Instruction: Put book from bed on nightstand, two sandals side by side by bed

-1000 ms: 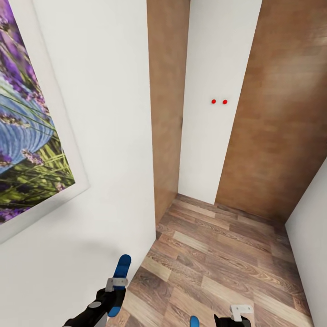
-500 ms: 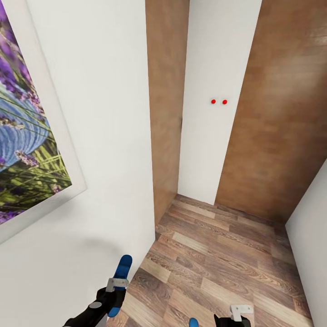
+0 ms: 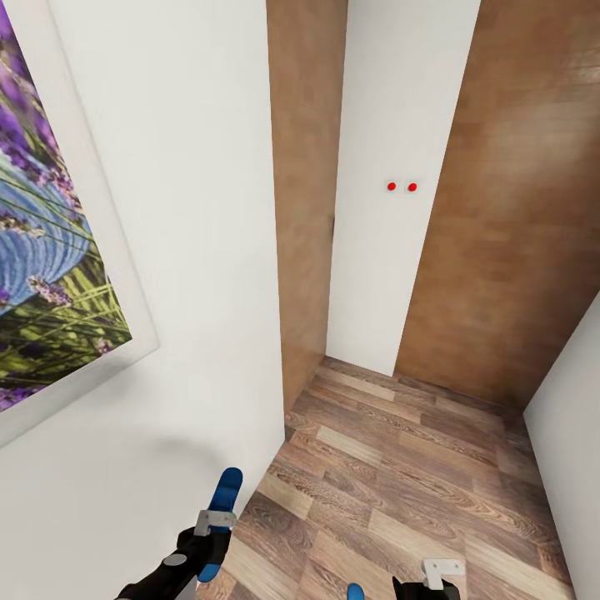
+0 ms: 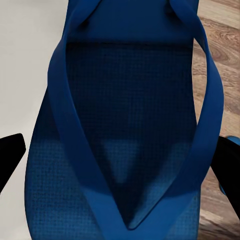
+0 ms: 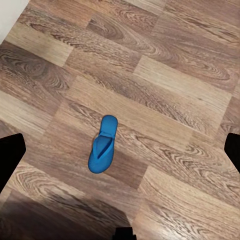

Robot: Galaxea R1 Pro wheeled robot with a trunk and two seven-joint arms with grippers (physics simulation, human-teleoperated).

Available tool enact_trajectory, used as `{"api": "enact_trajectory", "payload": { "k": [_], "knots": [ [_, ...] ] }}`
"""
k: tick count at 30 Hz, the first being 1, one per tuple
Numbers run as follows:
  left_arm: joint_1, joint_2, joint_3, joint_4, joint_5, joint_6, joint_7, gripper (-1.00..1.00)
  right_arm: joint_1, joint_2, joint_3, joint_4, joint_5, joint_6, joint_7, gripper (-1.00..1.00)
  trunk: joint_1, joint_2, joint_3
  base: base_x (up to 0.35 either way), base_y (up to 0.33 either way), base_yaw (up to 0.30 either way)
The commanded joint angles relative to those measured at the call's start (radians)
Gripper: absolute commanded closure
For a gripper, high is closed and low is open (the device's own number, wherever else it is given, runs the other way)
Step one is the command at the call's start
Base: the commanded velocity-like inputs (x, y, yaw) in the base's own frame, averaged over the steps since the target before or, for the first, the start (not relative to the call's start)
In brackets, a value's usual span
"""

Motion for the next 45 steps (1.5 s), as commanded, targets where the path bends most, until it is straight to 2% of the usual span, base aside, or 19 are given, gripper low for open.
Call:
{"api": "enact_trajectory", "payload": {
  "k": [1, 30, 45],
  "knots": [
    [-0.001, 0.000, -0.008, 0.001, 0.009, -0.004, 0.004, 1.00, -0.001, 0.001, -0.008, 0.001, 0.008, -0.003, 0.007, -1.00, 0.001, -0.002, -0.002, 0.000, 0.000, 0.000],
    [-0.001, 0.000, -0.008, 0.002, 0.009, -0.002, 0.003, 1.00, -0.001, 0.005, -0.008, 0.001, 0.006, -0.003, 0.007, -1.00, 0.001, -0.002, -0.002, 0.000, 0.006, 0.000],
    [-0.001, -0.001, -0.008, 0.003, 0.007, 0.006, -0.004, 1.00, -0.001, 0.006, -0.008, 0.001, 0.006, -0.003, 0.007, -1.00, 0.001, -0.002, -0.002, 0.000, 0.023, -0.091]
  ]
}}
